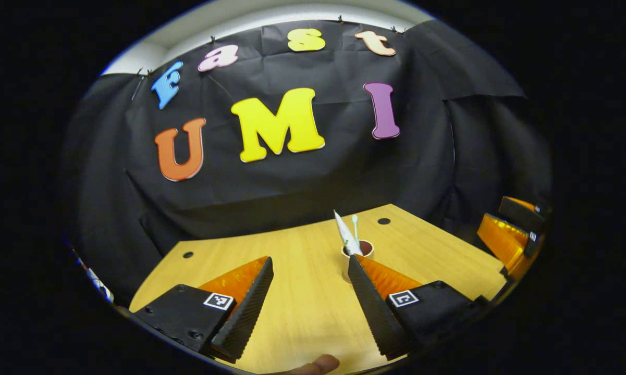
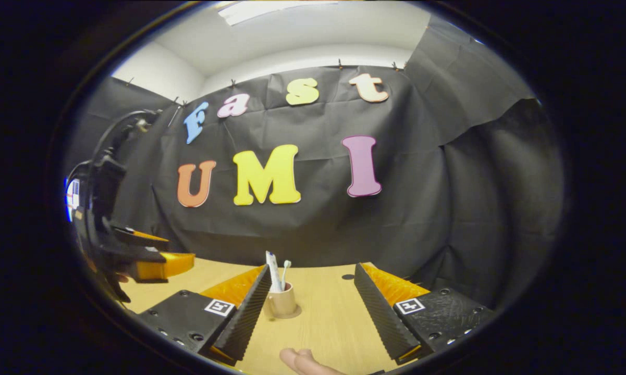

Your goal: Put the toothbrush and toothpaste on the desktop into the cup, then pick up the cup and place it on the coaster on the desktop.

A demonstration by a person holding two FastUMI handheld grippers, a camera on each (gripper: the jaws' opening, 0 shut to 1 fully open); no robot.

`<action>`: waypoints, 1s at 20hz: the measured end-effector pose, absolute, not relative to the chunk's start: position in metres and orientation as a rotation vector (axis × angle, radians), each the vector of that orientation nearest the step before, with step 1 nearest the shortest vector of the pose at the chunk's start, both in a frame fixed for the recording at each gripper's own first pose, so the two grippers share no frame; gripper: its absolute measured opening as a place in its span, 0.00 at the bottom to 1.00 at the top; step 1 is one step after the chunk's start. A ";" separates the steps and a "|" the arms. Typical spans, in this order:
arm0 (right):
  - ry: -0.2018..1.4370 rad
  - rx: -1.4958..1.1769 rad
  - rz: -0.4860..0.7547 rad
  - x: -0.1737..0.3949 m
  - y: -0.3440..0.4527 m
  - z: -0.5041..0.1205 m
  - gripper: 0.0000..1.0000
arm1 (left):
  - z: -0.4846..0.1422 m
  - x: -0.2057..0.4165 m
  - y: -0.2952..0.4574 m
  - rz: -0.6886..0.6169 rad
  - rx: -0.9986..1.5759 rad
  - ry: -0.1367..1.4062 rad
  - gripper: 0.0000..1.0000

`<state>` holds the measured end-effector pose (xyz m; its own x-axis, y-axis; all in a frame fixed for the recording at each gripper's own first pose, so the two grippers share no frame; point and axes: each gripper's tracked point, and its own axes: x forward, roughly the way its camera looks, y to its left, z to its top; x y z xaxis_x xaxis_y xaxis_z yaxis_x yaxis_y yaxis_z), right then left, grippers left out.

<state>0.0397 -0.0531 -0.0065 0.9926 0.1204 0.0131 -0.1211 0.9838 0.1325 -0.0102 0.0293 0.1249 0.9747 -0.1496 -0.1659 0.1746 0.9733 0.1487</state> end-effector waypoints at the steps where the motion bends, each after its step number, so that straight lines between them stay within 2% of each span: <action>1: 0.005 0.127 0.135 0.039 -0.045 -0.009 0.96 | 0.118 -0.018 0.039 -0.136 0.155 0.133 0.94; 3: 0.021 0.116 0.162 0.037 -0.029 -0.015 0.96 | 0.096 -0.030 0.050 -0.120 0.081 0.141 0.99; 5: 0.038 0.102 0.187 0.035 -0.012 -0.021 0.96 | 0.085 -0.041 0.055 -0.127 0.014 0.161 0.99; 8: 0.045 0.080 0.217 0.025 0.011 -0.023 0.96 | 0.091 -0.045 0.085 -0.073 -0.008 0.107 0.99; 16: 0.039 0.050 0.192 0.019 0.014 -0.021 0.95 | 0.069 -0.042 0.096 -0.072 -0.088 0.134 1.00; 17: 0.038 0.058 0.187 0.020 0.010 -0.020 0.97 | 0.065 -0.042 0.095 -0.076 -0.094 0.146 1.00; 20: 0.036 0.070 0.174 0.022 0.002 -0.018 0.95 | 0.065 -0.042 0.091 -0.078 -0.103 0.156 1.00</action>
